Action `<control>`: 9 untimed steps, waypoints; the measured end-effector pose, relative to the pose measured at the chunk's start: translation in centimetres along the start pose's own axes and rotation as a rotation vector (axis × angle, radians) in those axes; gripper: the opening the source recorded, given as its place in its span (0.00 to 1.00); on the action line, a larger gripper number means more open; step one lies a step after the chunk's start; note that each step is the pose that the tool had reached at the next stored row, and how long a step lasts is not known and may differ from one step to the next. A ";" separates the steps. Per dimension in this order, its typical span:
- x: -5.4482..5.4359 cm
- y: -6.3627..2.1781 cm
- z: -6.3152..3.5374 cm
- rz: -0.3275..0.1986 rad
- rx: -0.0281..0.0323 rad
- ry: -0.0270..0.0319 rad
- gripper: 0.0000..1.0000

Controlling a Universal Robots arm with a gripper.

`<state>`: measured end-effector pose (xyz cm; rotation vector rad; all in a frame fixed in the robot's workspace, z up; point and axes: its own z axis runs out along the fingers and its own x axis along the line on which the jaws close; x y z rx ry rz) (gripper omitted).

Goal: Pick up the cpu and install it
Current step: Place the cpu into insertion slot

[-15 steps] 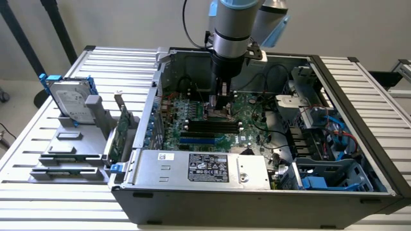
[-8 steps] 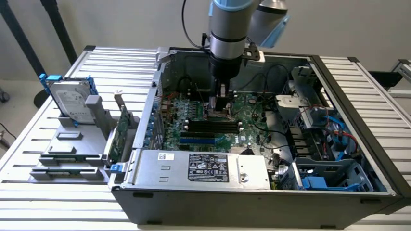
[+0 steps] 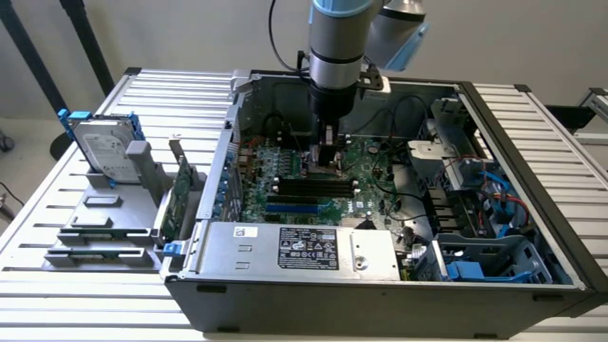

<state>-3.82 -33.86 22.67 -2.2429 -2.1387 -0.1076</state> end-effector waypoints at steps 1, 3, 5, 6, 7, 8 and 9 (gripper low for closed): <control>0.0 0.00 0.00 0.000 -0.0001 -0.0007 0.55; 0.0 -0.02 0.06 0.000 -0.0014 -0.0006 0.55; 0.0 -0.02 0.12 0.000 -0.0024 -0.0007 0.55; 0.0 -0.03 0.14 0.000 -0.0027 -0.0008 0.55; 0.0 -0.03 0.17 0.000 -0.0030 -0.0010 0.55; 0.0 -0.06 0.20 0.000 -0.0034 -0.0011 0.55; 0.0 -0.06 0.23 0.000 -0.0038 -0.0009 0.55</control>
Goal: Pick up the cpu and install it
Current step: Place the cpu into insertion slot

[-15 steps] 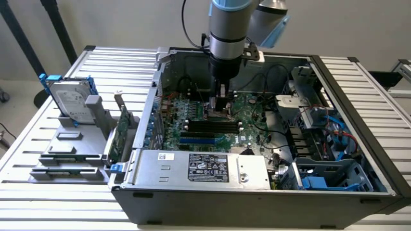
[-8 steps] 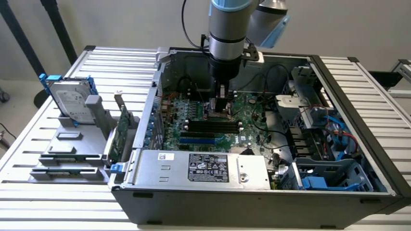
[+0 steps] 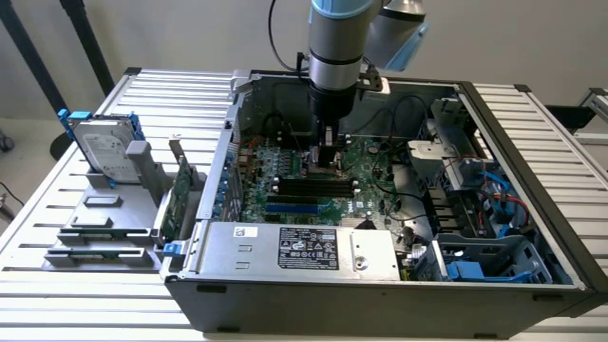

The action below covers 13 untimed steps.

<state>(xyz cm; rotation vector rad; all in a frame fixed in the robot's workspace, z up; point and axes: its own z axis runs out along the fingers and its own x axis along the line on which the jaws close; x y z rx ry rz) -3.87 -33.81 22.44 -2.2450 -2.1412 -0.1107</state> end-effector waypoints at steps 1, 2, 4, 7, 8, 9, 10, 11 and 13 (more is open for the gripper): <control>0.0 -0.01 0.02 0.000 -0.0002 0.0000 0.55; 0.0 -0.02 0.05 0.000 -0.0006 0.0001 0.55; 0.1 -0.03 0.10 0.000 -0.0010 0.0001 0.55; 0.2 -0.05 0.21 -0.001 -0.0014 -0.0001 0.55; 0.3 -0.05 0.26 -0.001 -0.0015 0.0000 0.55; 0.3 -0.05 0.30 -0.001 -0.0015 -0.0001 0.55; 0.4 -0.06 0.35 -0.001 -0.0016 -0.0003 0.55; 0.5 -0.06 0.40 -0.001 -0.0016 -0.0008 0.55; 0.6 -0.08 0.53 -0.001 -0.0017 -0.0014 0.55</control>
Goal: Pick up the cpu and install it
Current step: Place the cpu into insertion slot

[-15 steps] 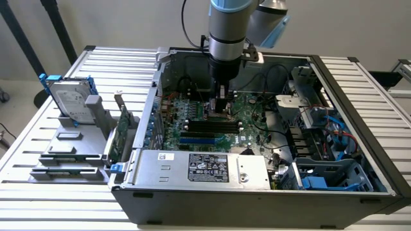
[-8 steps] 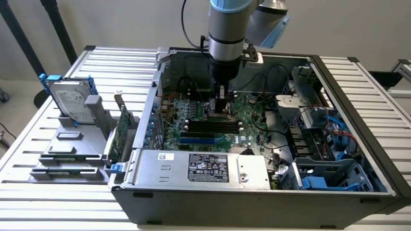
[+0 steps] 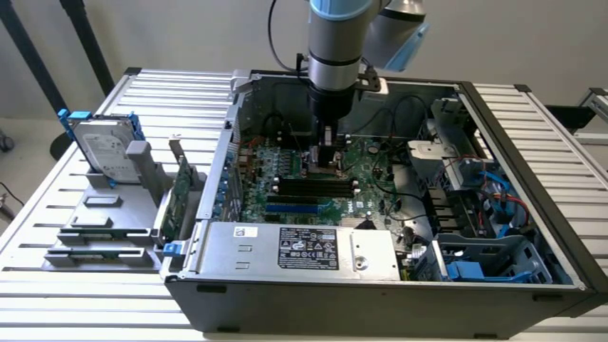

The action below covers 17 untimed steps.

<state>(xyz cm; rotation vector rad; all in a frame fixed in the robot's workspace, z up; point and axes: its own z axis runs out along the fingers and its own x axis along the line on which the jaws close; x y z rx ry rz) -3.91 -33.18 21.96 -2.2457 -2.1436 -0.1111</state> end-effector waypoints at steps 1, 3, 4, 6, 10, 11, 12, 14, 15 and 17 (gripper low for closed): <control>0.1 0.00 0.07 0.000 -0.0001 -0.0002 0.55; 0.2 -0.01 0.22 0.000 -0.0001 -0.0007 0.55; 0.2 -0.02 0.29 0.000 0.0000 -0.0013 0.55; 0.3 -0.02 0.42 0.000 0.0000 -0.0027 0.55; 0.4 -0.04 0.73 0.000 -0.0004 -0.0082 0.55; 0.4 -0.05 0.80 0.000 -0.0004 -0.0099 0.55; 0.5 -0.05 0.87 0.000 -0.0005 -0.0117 0.55; 0.5 -0.05 0.97 -0.001 -0.0006 -0.0161 0.55; 0.5 -0.06 1.01 -0.001 -0.0007 -0.0181 0.55; 0.5 -0.06 1.09 -0.001 -0.0009 -0.0213 0.55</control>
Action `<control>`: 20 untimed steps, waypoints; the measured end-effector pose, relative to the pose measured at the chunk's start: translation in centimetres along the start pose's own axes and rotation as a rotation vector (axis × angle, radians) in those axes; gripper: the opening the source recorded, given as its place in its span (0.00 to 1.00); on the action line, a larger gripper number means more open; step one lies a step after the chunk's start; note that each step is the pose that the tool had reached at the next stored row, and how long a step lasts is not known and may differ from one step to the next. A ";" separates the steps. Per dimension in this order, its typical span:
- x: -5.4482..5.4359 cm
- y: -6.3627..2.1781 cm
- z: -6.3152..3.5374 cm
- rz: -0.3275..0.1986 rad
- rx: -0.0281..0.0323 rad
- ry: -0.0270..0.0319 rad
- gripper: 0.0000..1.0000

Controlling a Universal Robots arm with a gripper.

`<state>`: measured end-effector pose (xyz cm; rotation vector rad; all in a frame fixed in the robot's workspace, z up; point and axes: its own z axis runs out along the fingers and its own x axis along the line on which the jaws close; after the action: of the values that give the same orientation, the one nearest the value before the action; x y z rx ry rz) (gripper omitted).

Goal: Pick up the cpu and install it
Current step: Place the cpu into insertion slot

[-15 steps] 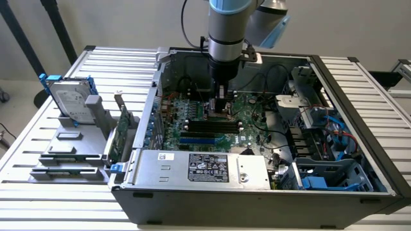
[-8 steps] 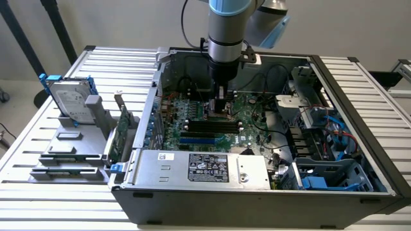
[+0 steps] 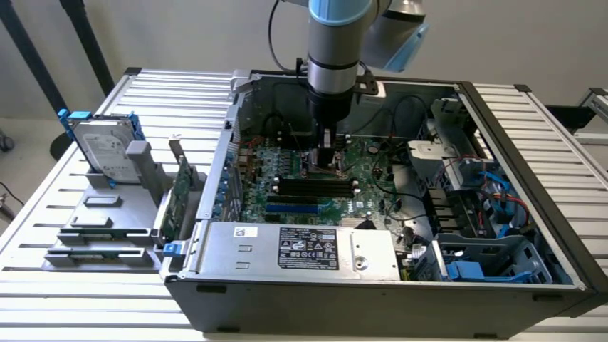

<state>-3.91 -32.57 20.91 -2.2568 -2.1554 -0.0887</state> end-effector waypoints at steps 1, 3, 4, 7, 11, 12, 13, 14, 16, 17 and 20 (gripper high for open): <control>0.0 0.00 0.03 0.000 -0.0001 -0.0017 0.55; 0.0 -0.01 0.10 0.000 -0.0001 -0.0043 0.55; 0.0 -0.01 0.12 0.000 -0.0001 -0.0048 0.55; 0.0 -0.01 0.19 0.000 -0.0002 -0.0049 0.55; 0.0 -0.01 0.26 0.000 -0.0004 -0.0070 0.55; 0.0 -0.01 0.28 0.000 -0.0003 -0.0079 0.55; 0.0 -0.01 0.30 0.000 -0.0004 -0.0087 0.55; 0.0 -0.01 0.32 0.000 -0.0004 -0.0096 0.55; 0.0 -0.01 0.35 0.000 -0.0005 -0.0115 0.55; 0.0 -0.01 0.36 0.000 -0.0006 -0.0122 0.55; 0.0 -0.02 0.40 0.000 -0.0008 -0.0159 0.55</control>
<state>-3.92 -32.53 20.51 -2.2654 -2.1637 -0.0718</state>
